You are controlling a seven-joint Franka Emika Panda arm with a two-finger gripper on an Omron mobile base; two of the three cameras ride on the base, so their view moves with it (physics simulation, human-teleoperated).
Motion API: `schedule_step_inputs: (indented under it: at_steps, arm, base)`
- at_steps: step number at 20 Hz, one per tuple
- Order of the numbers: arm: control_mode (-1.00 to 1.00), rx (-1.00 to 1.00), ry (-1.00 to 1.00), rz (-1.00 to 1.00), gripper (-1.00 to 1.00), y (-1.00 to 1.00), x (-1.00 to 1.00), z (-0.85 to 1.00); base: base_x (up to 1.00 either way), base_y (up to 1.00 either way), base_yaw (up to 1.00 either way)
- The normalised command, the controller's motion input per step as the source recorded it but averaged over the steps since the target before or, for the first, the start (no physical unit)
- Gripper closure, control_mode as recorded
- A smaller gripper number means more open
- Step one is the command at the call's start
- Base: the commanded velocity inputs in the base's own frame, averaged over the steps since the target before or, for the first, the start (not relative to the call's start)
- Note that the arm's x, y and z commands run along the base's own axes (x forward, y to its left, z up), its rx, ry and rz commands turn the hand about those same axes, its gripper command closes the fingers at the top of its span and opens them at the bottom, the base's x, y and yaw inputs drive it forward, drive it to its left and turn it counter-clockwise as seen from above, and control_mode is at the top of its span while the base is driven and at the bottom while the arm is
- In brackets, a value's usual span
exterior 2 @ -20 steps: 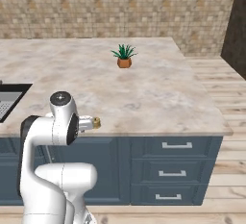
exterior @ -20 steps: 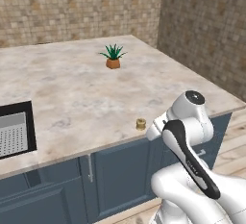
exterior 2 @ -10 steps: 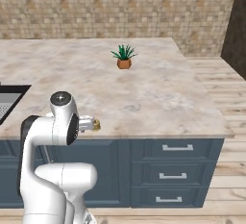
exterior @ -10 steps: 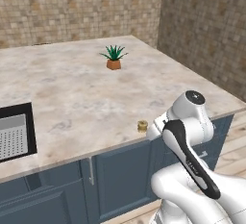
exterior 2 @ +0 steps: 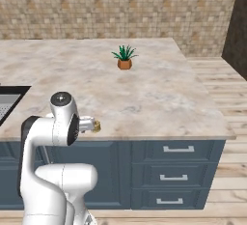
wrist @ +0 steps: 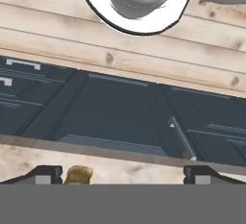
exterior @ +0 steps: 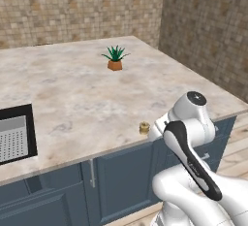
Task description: Pick the candle and candle from the dining table and place them in the open cabinet. Close the cabinet after placing the objects.
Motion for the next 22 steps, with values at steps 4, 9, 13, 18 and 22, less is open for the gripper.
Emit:
schedule_step_inputs:
  at_steps: [4,9,13,18,22]
  arm:
    - [-1.00,0.00,0.00,0.00,-1.00,0.00,0.16,0.00]
    - [-1.00,0.00,0.05,-0.03,-1.00,0.00,0.39,-0.08]
    - [-1.00,0.00,0.06,-0.06,-1.00,0.00,0.35,-0.28]
    - [-1.00,0.00,0.08,-0.12,-1.00,0.00,0.35,-0.29]
    - [-1.00,0.00,0.04,-0.07,-1.00,0.00,0.54,-0.19]
  base:
    - [0.00,0.00,0.00]
    - [0.00,0.00,0.00]
    - [0.00,0.00,0.00]
    - [0.00,0.00,0.00]
    - [0.00,0.00,0.00]
